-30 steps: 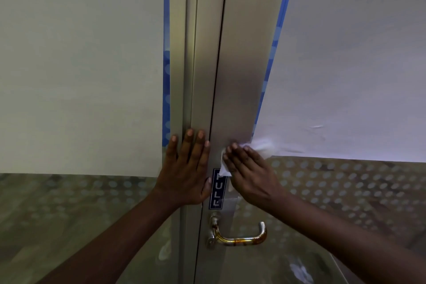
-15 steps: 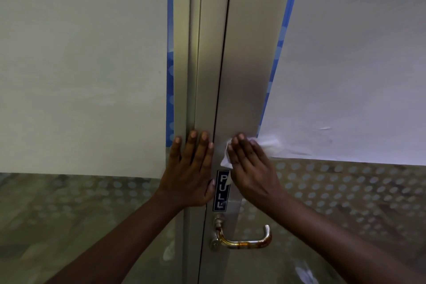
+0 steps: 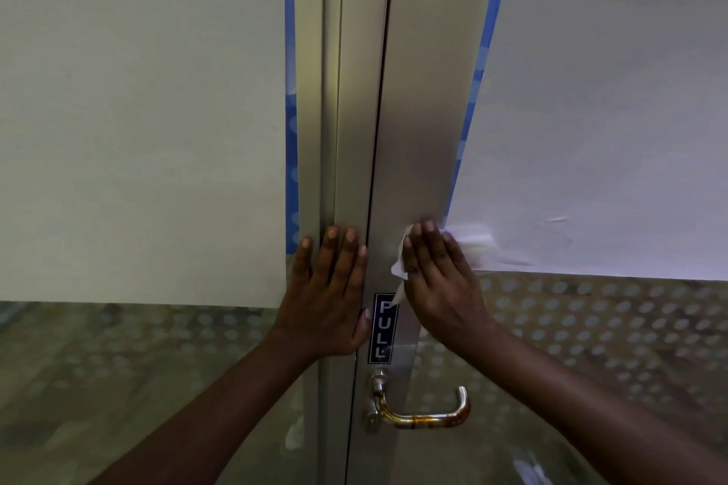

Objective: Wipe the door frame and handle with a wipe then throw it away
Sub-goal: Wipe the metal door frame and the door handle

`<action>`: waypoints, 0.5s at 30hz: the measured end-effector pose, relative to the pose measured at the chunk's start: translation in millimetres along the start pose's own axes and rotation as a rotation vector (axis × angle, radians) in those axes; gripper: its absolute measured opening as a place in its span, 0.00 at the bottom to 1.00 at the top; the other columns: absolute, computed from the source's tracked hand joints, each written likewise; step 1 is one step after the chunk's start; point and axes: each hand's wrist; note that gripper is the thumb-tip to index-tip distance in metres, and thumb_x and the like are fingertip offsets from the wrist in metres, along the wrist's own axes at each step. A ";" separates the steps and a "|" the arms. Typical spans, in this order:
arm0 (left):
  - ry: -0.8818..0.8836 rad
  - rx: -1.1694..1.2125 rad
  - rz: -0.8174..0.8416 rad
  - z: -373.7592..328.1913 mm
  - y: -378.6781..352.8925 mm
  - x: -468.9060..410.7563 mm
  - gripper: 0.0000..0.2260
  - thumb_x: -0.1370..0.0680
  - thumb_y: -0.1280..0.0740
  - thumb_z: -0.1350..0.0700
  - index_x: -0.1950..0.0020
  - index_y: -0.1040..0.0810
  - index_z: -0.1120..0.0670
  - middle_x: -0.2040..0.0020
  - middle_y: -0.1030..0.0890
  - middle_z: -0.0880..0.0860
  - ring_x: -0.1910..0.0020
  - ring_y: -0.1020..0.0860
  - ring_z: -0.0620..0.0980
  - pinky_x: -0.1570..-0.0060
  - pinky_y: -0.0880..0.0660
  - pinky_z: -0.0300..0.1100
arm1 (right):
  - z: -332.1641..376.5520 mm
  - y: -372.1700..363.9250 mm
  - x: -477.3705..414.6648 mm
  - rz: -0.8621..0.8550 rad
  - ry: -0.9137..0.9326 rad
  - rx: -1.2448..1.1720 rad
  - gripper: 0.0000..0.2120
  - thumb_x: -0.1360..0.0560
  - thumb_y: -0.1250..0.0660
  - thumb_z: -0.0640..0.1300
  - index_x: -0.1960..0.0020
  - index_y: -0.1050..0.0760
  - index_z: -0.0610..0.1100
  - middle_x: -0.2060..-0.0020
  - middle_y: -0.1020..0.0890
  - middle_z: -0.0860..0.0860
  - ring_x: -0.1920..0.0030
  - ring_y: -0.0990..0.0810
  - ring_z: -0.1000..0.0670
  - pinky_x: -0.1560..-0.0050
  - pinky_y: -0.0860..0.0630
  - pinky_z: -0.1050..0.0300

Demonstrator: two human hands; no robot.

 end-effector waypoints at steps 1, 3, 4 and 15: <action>-0.002 0.005 -0.004 -0.1 0.2 0.5 0.39 0.25 0.43 0.45 0.21 0.50 0.64 0.20 0.52 0.64 0.21 0.52 0.65 0.24 0.56 0.65 | 4.4 -1.4 6.6 -0.001 0.037 -0.004 0.22 0.23 0.40 0.36 0.30 0.35 0.29 0.32 0.32 0.32 0.28 0.37 0.34 0.27 0.40 0.38; -0.004 0.000 -0.011 0.4 0.5 -0.1 0.39 0.25 0.42 0.45 0.21 0.50 0.64 0.19 0.53 0.64 0.21 0.52 0.65 0.24 0.56 0.65 | 16.4 -4.2 27.5 0.031 0.148 -0.021 0.21 0.21 0.43 0.36 0.30 0.35 0.31 0.32 0.31 0.33 0.28 0.36 0.35 0.27 0.40 0.39; -0.003 -0.005 -0.012 0.4 0.5 -0.5 0.39 0.25 0.42 0.45 0.21 0.50 0.64 0.19 0.53 0.64 0.21 0.52 0.65 0.24 0.56 0.65 | 20.8 -4.7 40.1 0.060 0.203 -0.026 0.20 0.21 0.43 0.36 0.30 0.35 0.31 0.32 0.30 0.34 0.28 0.36 0.36 0.27 0.40 0.40; -0.012 -0.026 0.021 0.6 3.1 -1.5 0.39 0.26 0.40 0.45 0.22 0.47 0.65 0.20 0.52 0.64 0.21 0.52 0.67 0.24 0.56 0.66 | 10.6 4.0 65.8 0.221 0.318 -0.024 0.21 0.20 0.44 0.39 0.28 0.36 0.34 0.32 0.29 0.38 0.28 0.35 0.40 0.26 0.43 0.43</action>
Point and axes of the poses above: each hand's wrist, its own x-axis away from the middle knuckle, its own y-axis out of the back of the hand, z = x × y
